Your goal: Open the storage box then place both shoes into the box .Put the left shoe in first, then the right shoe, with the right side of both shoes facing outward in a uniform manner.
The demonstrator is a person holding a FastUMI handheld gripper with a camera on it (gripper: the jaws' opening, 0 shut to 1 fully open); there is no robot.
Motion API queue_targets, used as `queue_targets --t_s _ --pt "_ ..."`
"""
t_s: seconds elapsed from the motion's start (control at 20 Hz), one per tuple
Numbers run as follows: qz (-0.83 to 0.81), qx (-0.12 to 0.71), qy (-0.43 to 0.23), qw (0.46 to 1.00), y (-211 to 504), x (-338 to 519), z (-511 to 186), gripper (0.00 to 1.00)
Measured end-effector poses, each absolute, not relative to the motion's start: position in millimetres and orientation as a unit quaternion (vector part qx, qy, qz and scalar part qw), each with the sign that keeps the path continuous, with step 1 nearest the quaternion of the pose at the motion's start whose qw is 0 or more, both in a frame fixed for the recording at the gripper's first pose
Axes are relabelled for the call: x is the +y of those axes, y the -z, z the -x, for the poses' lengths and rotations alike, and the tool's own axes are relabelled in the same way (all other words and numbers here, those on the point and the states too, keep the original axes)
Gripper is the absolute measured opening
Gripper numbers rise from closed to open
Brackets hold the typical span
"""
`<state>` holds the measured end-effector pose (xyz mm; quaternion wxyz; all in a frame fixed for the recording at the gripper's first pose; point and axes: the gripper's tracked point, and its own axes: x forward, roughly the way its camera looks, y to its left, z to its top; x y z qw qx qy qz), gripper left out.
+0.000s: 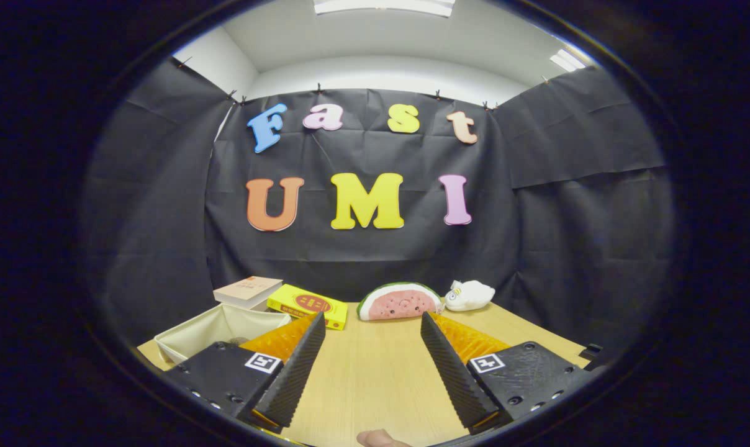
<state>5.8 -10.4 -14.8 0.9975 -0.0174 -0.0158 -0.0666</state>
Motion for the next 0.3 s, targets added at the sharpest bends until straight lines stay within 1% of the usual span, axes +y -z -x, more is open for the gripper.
queue_targets --t_s 0.3 --pt "0.008 -0.01 0.073 0.997 17.4 -21.9 -6.5 0.94"
